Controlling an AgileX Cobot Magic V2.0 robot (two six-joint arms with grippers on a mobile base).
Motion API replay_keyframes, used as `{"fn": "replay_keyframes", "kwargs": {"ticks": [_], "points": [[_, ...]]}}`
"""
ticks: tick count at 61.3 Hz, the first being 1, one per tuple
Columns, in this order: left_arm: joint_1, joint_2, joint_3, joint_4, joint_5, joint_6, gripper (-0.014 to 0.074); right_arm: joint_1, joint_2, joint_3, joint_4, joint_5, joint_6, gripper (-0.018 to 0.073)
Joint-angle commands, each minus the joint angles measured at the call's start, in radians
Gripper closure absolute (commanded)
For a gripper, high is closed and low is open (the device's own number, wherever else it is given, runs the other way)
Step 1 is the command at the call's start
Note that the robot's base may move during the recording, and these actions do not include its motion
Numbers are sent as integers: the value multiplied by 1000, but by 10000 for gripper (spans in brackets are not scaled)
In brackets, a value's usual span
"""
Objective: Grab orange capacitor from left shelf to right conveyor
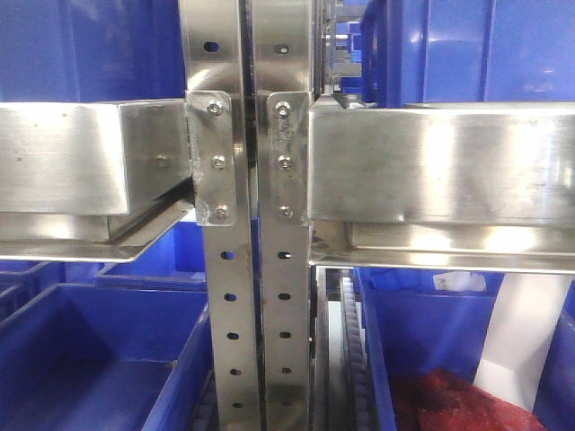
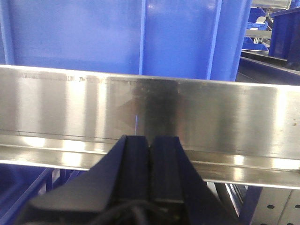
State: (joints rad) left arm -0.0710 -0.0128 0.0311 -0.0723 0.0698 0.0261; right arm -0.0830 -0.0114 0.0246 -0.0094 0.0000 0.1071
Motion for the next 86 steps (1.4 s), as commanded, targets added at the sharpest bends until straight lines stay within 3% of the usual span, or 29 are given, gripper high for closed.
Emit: {"fn": "replay_keyframes", "kwargs": {"ticks": [1,11,17,25,33,49,66,86], "points": [[0,-11,-5,-2,-86,-2,723,-2,-13,-78,-9,-89,-2,504],[0,-11,-5,-2,-86,-2,723,-2,37,-284,-9,118,-2,481],[0,-11,-5,-2,-86,-2,723,-2,110,-395,-9,171,-2,365],[0,-11,-5,-2,-86,-2,723,-2,254,-501,-9,166,-2,109],[0,-11,-5,-2,-86,-2,723,-2,410,-571,-9,166,-2,-13],[0,-11,-5,-2,-86,-2,723,2,706,-612,-9,93,-2,-24],[0,-11,-5,-2,-86,-2,723,35,924,-612,-9,-134,-2,-24],[0,-11,-5,-2,-86,-2,723,56,1102,-612,-9,-309,-2,-24]]}}
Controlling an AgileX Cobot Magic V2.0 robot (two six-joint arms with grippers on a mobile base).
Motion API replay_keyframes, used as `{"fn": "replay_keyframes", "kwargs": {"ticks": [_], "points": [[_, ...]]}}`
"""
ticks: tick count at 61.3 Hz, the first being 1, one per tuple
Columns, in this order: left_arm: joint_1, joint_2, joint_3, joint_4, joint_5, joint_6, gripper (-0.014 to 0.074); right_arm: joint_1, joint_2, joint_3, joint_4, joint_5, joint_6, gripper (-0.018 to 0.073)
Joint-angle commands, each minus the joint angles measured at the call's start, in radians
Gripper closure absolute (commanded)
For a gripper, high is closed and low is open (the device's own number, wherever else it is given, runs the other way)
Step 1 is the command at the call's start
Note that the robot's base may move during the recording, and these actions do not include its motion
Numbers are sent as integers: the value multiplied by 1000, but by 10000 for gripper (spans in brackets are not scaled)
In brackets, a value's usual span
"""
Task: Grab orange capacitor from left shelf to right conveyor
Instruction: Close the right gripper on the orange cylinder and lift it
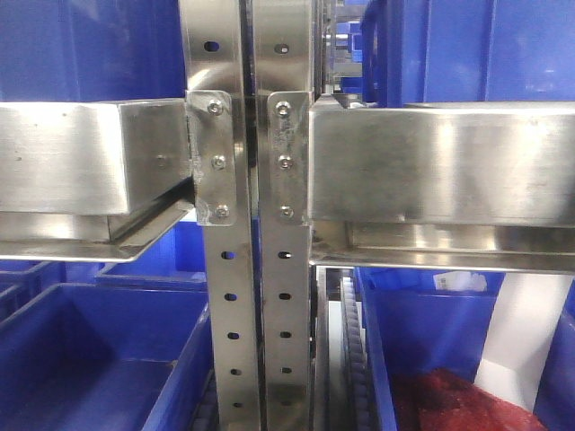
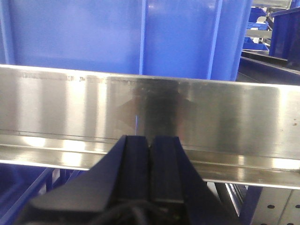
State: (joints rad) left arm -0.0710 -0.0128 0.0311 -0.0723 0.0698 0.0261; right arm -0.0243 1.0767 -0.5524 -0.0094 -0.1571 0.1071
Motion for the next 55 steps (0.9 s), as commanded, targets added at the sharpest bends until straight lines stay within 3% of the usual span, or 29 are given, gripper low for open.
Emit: {"fn": "replay_keyframes", "kwargs": {"ticks": [1,55], "points": [[0,-11,-5,-2,-86,-2,723,-3,22,-35,-9,-160,-2,-24],[0,-11,-5,-2,-86,-2,723,-32,308,-35,-9,-538,-1,-8]]}}
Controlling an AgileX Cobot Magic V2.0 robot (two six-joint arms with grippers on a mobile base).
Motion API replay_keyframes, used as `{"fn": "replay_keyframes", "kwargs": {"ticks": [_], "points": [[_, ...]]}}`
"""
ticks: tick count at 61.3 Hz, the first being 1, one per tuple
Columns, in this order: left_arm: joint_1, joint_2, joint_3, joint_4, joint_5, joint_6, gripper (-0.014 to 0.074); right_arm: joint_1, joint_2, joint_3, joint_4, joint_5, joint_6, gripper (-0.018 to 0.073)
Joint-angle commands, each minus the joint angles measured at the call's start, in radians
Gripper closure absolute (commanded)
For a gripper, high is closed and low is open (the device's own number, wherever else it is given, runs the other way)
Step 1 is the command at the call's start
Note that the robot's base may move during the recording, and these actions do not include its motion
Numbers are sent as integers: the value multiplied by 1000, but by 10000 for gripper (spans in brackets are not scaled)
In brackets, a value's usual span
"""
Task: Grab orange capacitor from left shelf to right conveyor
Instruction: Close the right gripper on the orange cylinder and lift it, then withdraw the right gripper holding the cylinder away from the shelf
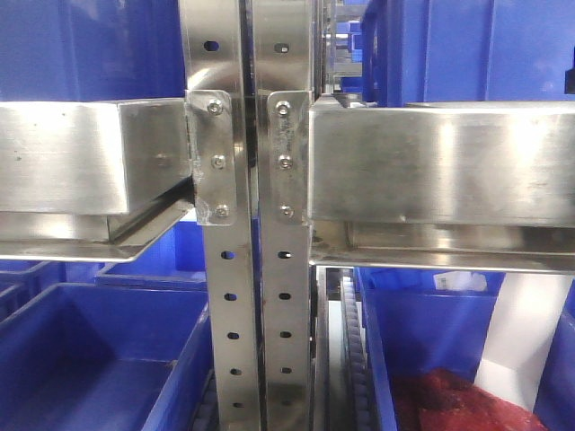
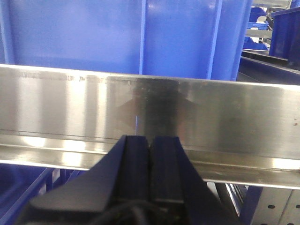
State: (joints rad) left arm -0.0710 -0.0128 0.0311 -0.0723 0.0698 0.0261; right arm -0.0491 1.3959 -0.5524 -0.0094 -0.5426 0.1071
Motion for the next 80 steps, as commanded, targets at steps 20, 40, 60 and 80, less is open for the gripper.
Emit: {"fn": "replay_keyframes", "kwargs": {"ticks": [20,40,60,80], "points": [[0,-11,-5,-2,-86,-2,723,-6,-2,-35,-13,-180,10,397],[0,-11,-5,-2,-86,-2,723,-4,-229,-35,-40,53,10,492],[0,-11,-5,-2,-86,-2,723,-4,-660,-14,-62,551,10,492],[0,-11,-5,-2,-86,-2,723,-4,-1108,49,-62,870,10,492]]}}
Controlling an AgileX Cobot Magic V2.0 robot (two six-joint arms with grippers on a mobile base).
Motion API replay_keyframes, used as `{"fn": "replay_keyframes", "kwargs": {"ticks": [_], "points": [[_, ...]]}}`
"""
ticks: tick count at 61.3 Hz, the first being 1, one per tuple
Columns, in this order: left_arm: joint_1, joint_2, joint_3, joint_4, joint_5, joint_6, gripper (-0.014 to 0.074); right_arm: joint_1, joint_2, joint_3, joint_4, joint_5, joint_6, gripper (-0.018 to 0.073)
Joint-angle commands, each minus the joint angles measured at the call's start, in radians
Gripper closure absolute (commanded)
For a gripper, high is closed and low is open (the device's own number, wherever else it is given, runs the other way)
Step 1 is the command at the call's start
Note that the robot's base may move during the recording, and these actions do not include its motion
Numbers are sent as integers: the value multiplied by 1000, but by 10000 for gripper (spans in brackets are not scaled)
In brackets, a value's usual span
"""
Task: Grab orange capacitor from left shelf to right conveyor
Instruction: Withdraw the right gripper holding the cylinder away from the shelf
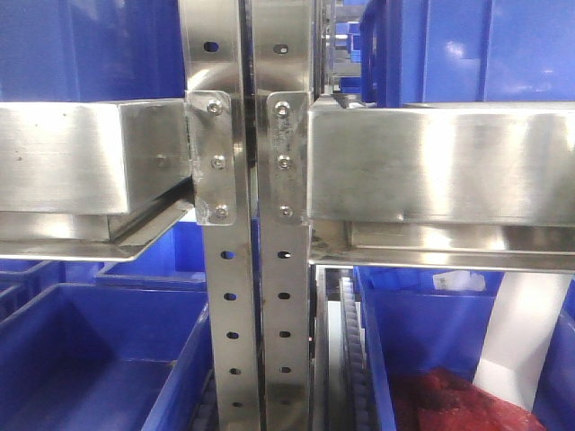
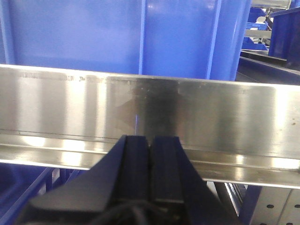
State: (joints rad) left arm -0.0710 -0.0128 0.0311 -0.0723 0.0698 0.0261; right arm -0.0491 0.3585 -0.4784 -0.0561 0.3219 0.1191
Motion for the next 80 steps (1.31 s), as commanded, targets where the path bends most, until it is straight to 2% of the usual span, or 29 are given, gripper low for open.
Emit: {"fn": "replay_keyframes", "kwargs": {"ticks": [1,8,20,80], "points": [[0,-11,-5,-2,-86,-2,723,-4,-86,-25,-15,19,-2,492],[0,-11,-5,-2,-86,-2,723,-4,-196,-25,-15,89,-2,492],[0,-11,-5,-2,-86,-2,723,-4,-284,-25,-15,105,-2,492],[0,-11,-5,-2,-86,-2,723,-4,-288,-25,-15,106,-2,492]]}}
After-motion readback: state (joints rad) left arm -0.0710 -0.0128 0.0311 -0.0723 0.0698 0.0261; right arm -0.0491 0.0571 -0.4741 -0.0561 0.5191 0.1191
